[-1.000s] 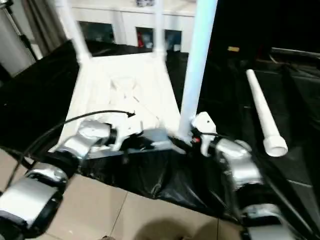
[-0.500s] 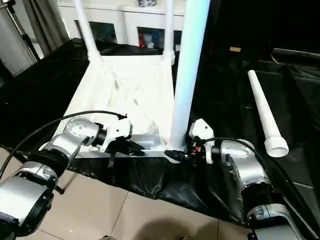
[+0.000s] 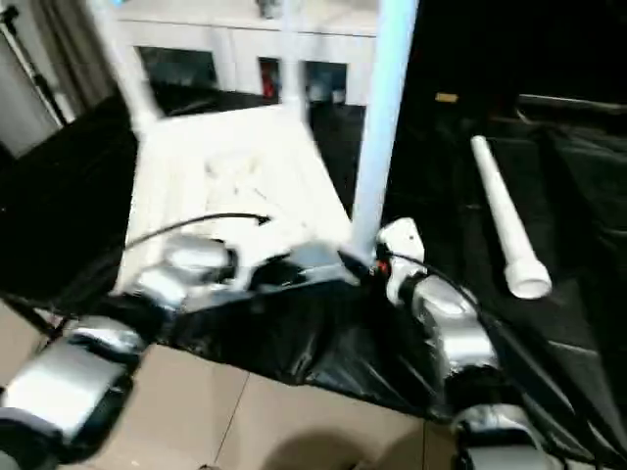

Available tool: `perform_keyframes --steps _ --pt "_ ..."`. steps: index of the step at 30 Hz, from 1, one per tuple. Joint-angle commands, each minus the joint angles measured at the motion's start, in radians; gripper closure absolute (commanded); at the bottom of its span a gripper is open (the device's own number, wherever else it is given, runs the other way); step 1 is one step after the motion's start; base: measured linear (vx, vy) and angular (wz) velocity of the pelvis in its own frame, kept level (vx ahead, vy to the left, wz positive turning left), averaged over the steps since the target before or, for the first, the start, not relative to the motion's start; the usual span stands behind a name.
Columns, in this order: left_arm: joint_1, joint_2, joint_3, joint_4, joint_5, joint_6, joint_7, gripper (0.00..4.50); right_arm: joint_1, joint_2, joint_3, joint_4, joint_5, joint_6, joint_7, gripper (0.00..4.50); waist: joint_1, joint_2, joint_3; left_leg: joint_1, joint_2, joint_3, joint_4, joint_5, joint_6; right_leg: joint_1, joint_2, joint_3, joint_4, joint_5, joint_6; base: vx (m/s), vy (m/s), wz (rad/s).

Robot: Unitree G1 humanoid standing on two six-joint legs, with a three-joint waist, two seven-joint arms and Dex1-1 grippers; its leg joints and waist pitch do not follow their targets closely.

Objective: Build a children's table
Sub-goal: Rotate leg to tighten

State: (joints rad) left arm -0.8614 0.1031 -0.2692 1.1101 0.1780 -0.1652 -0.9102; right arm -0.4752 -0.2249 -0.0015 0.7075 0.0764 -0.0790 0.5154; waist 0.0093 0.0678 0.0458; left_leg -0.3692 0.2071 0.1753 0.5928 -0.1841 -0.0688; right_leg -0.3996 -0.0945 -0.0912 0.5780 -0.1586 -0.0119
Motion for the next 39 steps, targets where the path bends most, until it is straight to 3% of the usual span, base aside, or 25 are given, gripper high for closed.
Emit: perform_keyframes --steps 1,4,5,8,10,14,17,20,24,28,29,34,35,39 --pt "-0.011 -0.051 -0.008 -0.026 0.006 0.001 0.016 4.5 -0.005 0.034 0.031 0.035 -0.058 0.005 -0.088 1.79 -0.002 -0.014 -0.064 0.006 0.007 -0.002 -0.068 -0.262 0.075 0.051 -0.045 0.031 -0.084 -0.368 -0.193 0.0 0.0 0.0" --pt "-0.005 -0.084 -0.017 -0.038 0.009 -0.004 0.036 4.5 -0.01 0.073 0.03 0.019 -0.084 -0.008 -0.167 1.79 -0.008 -0.012 -0.064 0.007 0.009 -0.002 -0.07 -0.273 0.076 0.048 -0.043 0.031 -0.086 -0.358 -0.196 0.0 0.0 0.0" --pt "-0.006 -0.084 -0.017 -0.035 0.011 -0.007 0.037 4.5 -0.014 0.077 0.014 0.023 -0.075 -0.02 -0.177 1.24 -0.01 -0.012 -0.064 0.005 0.009 -0.003 -0.07 -0.278 0.078 0.051 -0.043 0.03 -0.084 -0.354 -0.196 0.0 0.0 0.0" --pt "-0.007 -0.073 -0.017 -0.033 0.012 -0.018 0.027 4.5 -0.016 0.07 -0.002 0.026 -0.056 -0.026 -0.159 0.98 -0.009 -0.009 -0.066 0.006 0.01 -0.004 -0.07 -0.277 0.082 0.051 -0.044 0.031 -0.082 -0.326 -0.205 0.0 0.0 0.0" --pt "-0.006 -0.051 -0.019 -0.036 0.009 -0.035 -0.004 4.5 -0.019 0.047 -0.006 0.028 -0.039 -0.037 -0.115 0.83 -0.005 -0.011 -0.071 0.009 0.012 0.0 -0.066 -0.253 0.096 0.05 -0.044 0.035 -0.077 -0.261 -0.227 0.0 0.0 0.0" --pt "0.001 -0.006 -0.029 -0.042 0.007 -0.065 -0.072 4.5 -0.029 -0.008 0.001 0.034 -0.022 -0.04 -0.028 0.46 0.001 -0.01 -0.077 -0.001 0.013 -0.001 -0.06 -0.169 0.141 0.06 -0.045 0.035 -0.056 -0.115 -0.269 0.0 0.0 0.0" --pt "0.003 0.02 -0.033 -0.039 0.014 -0.081 -0.104 4.5 -0.028 -0.04 0.008 0.025 -0.012 -0.032 0.051 0.46 0.007 -0.01 -0.078 -0.002 0.014 0.0 -0.056 -0.15 0.157 0.063 -0.045 0.034 -0.049 -0.073 -0.282 0.0 0.0 0.0" --pt "0.005 0.065 -0.031 -0.029 0.01 -0.119 -0.178 4.5 -0.018 -0.098 0.025 -0.018 0.026 0.008 0.233 0.46 0.017 -0.015 -0.074 0.0 0.017 0.004 -0.056 -0.173 0.169 0.063 -0.043 0.032 -0.052 -0.1 -0.282 0.0 0.0 0.0" --pt "-0.002 0.095 -0.022 -0.019 0.0 -0.138 -0.236 4.5 -0.007 -0.136 0.047 -0.05 0.051 0.034 0.37 0.46 0.027 -0.014 -0.075 0.002 0.021 0.004 -0.057 -0.17 0.156 0.06 -0.046 0.035 -0.049 -0.114 -0.28 0.0 0.0 0.0" --pt "-0.018 0.133 -0.033 -0.003 0.0 -0.152 -0.304 4.5 0.014 -0.182 0.108 -0.098 0.066 0.044 0.529 0.46 0.032 -0.017 -0.076 -0.001 0.021 0.003 -0.057 -0.162 0.156 0.063 -0.047 0.034 -0.046 -0.105 -0.28 0.0 0.0 0.0" --pt "-0.019 0.134 -0.034 -0.003 0.0 -0.153 -0.307 4.5 0.014 -0.183 0.11 -0.098 0.066 0.043 0.533 0.72 0.032 -0.017 -0.075 -0.001 0.021 0.002 -0.057 -0.164 0.156 0.062 -0.046 0.034 -0.046 -0.108 -0.28 0.0 0.0 0.0" --pt "-0.026 0.149 -0.043 0.007 0.008 -0.163 -0.326 4.5 0.007 -0.197 0.133 -0.082 0.047 0.018 0.586 0.84 0.031 -0.017 -0.074 0.001 0.02 0.003 -0.058 -0.177 0.142 0.06 -0.047 0.035 -0.05 -0.135 -0.279 0.0 0.0 0.0" --pt "-0.026 0.153 -0.047 0.011 0.012 -0.168 -0.33 4.5 0.0 -0.195 0.132 -0.072 0.046 0.01 0.596 1.18 0.031 -0.017 -0.074 0.002 0.021 0.003 -0.058 -0.177 0.14 0.06 -0.047 0.035 -0.051 -0.139 -0.278 0.0 0.0 0.0" --pt "-0.025 0.155 -0.046 0.012 0.013 -0.171 -0.334 4.5 -0.003 -0.192 0.129 -0.071 0.049 0.005 0.601 1.35 0.032 -0.015 -0.075 0.001 0.02 0.003 -0.057 -0.165 0.141 0.06 -0.047 0.035 -0.048 -0.128 -0.279 0.0 0.0 0.0"
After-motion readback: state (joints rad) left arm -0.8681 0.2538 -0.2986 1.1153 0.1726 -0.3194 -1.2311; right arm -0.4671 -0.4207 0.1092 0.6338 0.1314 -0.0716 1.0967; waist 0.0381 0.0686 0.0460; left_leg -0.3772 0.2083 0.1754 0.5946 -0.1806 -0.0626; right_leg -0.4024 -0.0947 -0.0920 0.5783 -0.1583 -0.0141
